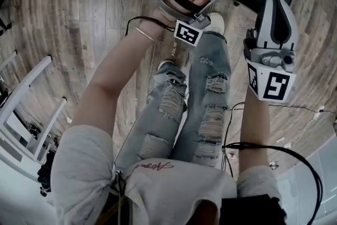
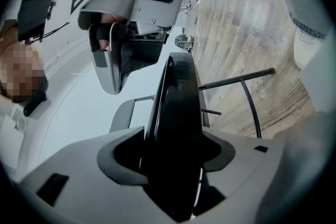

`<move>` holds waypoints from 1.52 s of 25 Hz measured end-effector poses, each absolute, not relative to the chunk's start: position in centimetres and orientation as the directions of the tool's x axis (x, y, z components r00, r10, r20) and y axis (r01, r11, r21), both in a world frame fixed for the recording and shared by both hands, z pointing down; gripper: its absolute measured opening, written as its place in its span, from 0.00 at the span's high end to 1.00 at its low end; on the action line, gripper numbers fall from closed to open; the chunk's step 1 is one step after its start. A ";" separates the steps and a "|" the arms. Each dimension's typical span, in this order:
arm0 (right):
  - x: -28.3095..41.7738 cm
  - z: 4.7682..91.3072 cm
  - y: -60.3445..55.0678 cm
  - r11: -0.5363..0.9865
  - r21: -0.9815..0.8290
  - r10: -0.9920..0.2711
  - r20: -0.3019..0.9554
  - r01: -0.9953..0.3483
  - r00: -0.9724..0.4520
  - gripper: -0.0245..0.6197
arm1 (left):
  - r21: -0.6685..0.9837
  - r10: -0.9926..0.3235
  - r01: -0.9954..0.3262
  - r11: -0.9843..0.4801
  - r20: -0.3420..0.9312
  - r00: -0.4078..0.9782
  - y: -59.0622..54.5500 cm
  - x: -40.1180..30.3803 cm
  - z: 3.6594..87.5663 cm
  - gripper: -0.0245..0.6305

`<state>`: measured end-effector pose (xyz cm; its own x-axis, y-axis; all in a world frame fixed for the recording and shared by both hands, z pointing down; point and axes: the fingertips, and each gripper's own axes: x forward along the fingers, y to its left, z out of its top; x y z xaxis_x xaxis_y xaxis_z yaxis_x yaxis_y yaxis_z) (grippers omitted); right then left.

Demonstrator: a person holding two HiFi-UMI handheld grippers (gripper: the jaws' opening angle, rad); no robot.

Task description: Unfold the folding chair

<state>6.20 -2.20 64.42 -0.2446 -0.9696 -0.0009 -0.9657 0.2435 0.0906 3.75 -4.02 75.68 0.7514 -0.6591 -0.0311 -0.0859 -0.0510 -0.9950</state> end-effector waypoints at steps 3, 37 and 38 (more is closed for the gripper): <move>5.0 63.2 -1.2 0.253 0.087 -0.967 -0.022 -0.964 -0.256 0.93 | -0.983 -0.689 -0.133 -0.124 -0.011 0.725 -3.9 1.5 76.1 0.54; 0.7 23.3 9.7 0.192 -0.026 -0.977 -0.097 -0.981 -0.188 0.93 | 0.063 -0.868 -0.870 -0.489 0.064 0.492 6.0 -5.9 25.1 0.94; 0.4 22.8 10.1 0.190 -0.022 -0.977 -0.103 -0.982 -0.187 0.93 | 0.065 -0.865 -0.866 -0.495 0.055 0.498 6.4 -6.2 24.5 0.94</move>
<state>0.43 10.09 22.79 -0.1868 -0.9770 -0.1032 -0.9816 0.1900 -0.0215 -6.20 6.39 24.53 0.4985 -0.8652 0.0549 -0.8664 -0.4951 0.0652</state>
